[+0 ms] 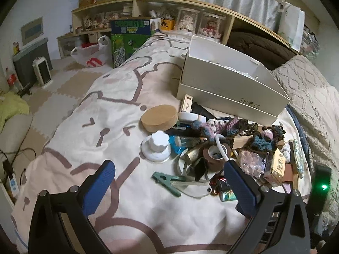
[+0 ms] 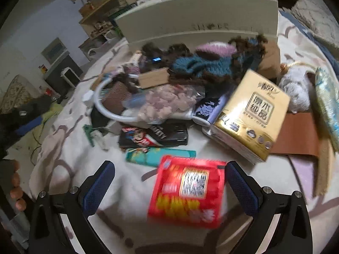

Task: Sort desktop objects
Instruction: 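Move the right tool over the red coupon packet while the left tool moves over the green clothespin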

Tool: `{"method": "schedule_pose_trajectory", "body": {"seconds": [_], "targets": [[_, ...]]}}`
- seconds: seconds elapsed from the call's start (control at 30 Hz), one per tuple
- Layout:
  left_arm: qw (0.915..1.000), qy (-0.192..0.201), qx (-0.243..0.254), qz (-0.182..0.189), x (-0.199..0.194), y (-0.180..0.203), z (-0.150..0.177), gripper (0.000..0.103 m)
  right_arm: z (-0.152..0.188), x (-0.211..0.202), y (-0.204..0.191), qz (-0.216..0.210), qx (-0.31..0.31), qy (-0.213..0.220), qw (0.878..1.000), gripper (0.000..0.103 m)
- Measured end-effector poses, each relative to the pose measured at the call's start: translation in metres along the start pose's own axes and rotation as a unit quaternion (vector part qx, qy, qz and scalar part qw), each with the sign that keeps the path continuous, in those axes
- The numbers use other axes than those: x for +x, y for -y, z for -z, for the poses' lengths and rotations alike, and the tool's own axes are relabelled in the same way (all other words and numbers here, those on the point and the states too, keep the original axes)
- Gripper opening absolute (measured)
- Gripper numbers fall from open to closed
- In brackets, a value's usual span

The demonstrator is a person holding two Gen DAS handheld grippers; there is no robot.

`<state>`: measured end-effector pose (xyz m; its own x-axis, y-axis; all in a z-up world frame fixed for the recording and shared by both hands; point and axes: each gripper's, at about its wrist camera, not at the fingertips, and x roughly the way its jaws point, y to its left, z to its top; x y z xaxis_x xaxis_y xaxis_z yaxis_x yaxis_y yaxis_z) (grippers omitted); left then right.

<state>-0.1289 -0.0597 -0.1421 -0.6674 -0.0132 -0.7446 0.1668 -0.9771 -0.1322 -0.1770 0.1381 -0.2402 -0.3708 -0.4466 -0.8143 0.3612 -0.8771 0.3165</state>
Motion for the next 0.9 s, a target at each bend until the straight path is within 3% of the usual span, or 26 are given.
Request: {"method": "schedule_pose_trajectory", "body": {"seconds": [0.27,0.5,0.73,0.9], "targets": [[0.9996,-0.027,0.009,0.009,0.019,-0.004,-0.013,0.103,0.013,-0.002,-0.018,-0.063,-0.045,-0.015,0.997,0.103],[0.9954,-0.064,0.056,-0.043,0.037,-0.005,-0.006,0.103,0.024,-0.005,-0.031,-0.094,-0.059,-0.042,0.993,0.103],[0.9878,-0.123,0.060,-0.075,0.071,-0.016,0.001,0.103,0.030,-0.021,-0.026,-0.099,-0.032,-0.066,0.992,0.103],[0.9827,-0.132,0.067,-0.111,0.094,-0.021,-0.001,0.103,0.032,-0.030,-0.020,-0.078,-0.030,-0.059,0.995,0.103]]}}
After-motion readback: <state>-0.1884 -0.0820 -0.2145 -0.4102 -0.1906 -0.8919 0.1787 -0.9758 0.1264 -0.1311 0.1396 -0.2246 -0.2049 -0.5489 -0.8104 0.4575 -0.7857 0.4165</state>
